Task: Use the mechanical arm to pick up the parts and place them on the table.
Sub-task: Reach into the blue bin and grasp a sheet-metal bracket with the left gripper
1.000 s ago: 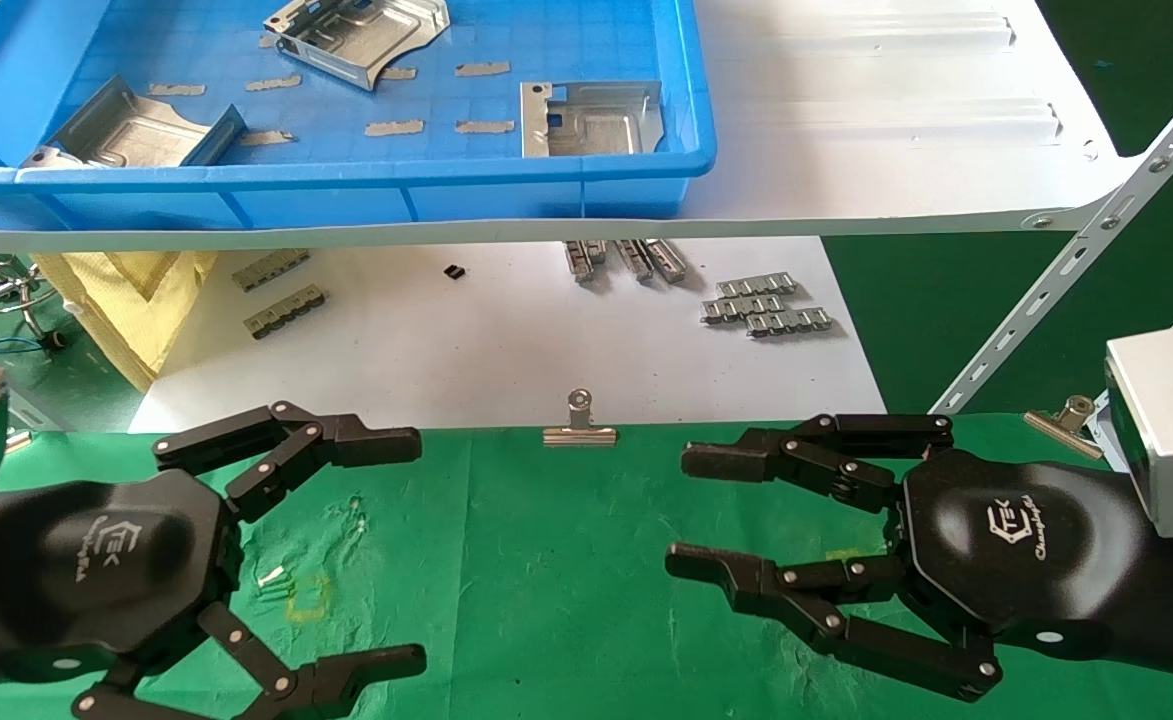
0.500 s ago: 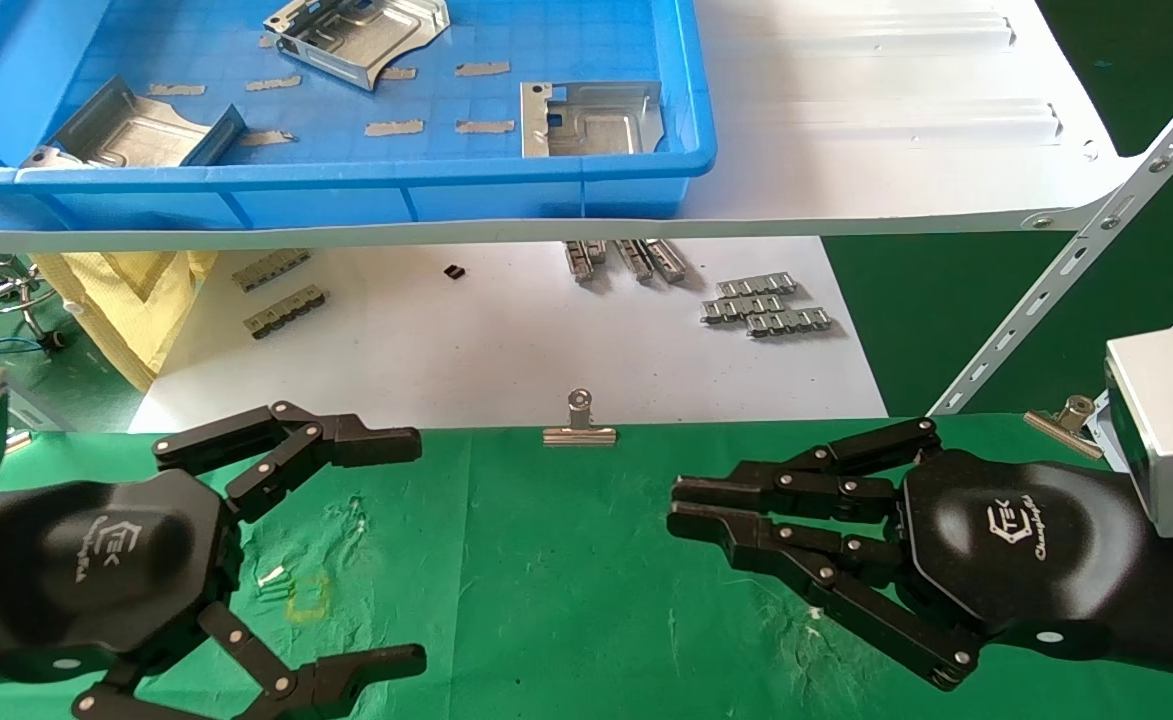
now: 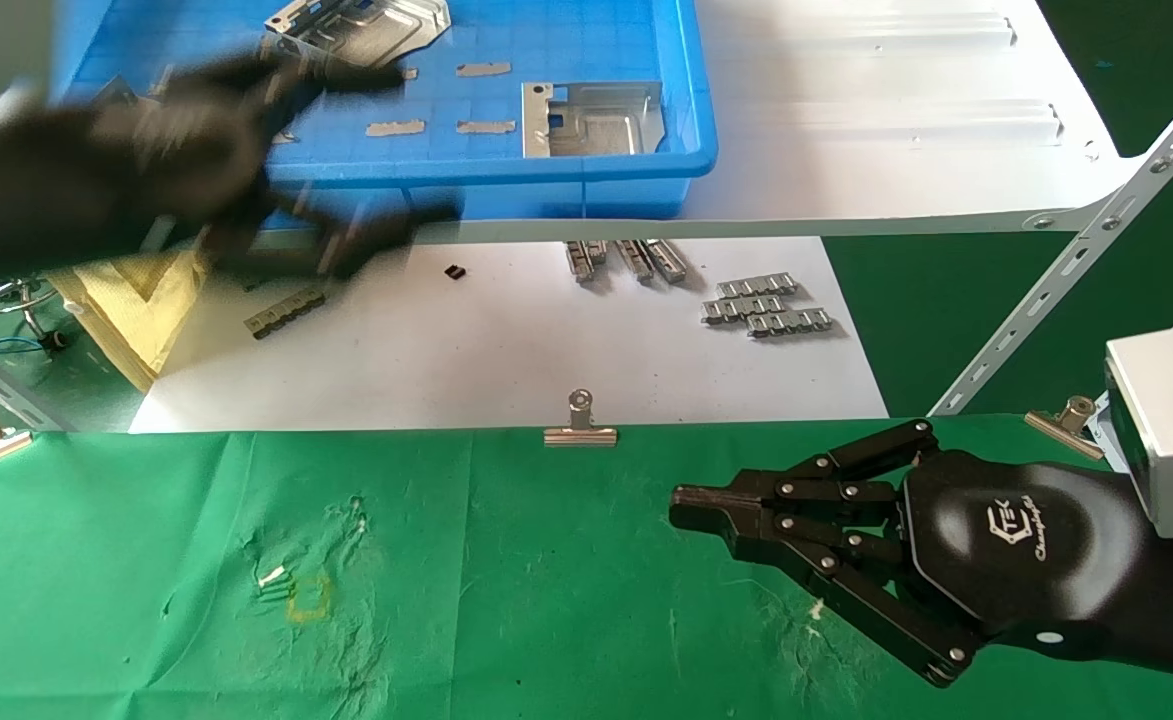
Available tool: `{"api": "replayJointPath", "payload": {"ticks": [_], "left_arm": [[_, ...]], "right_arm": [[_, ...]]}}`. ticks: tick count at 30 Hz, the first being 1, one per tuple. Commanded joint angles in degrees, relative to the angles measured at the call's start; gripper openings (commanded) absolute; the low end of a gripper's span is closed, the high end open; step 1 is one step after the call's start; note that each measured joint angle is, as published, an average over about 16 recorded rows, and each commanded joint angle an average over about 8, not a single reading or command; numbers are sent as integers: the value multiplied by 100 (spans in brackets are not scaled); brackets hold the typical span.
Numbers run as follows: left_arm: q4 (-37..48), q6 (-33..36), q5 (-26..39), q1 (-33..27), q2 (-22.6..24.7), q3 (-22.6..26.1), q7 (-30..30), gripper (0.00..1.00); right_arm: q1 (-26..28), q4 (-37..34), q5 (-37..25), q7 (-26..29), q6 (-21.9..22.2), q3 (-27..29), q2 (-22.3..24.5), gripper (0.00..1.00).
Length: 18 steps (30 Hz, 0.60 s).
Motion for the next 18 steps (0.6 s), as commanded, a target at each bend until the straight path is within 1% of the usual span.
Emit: {"api": "replayJointPath", "payload": {"ticks": [1, 4, 7, 12, 13, 16, 18], "left_arm": [[535, -142, 419, -573, 328, 183, 40, 100], [1630, -638, 950, -1250, 884, 413, 197, 100], [2672, -1292, 1429, -1813, 1396, 618, 339, 100], [3973, -2572, 2018, -2375, 2074, 880, 488, 100], [4163, -2804, 2104, -2442, 2181, 921, 507, 94], [4588, -3336, 2269, -2572, 2421, 1004, 536, 56], [4776, -3543, 2315, -2621, 2515, 1027, 538, 31]], "right_arm": [[0, 0, 0, 0, 0, 0, 0, 0], [0, 0, 0, 0, 0, 0, 0, 0], [0, 0, 0, 0, 0, 0, 0, 0], [0, 0, 0, 0, 0, 0, 0, 0], [0, 0, 0, 0, 0, 0, 0, 0], [0, 0, 0, 0, 0, 0, 0, 0], [0, 0, 0, 0, 0, 0, 0, 0]]}}
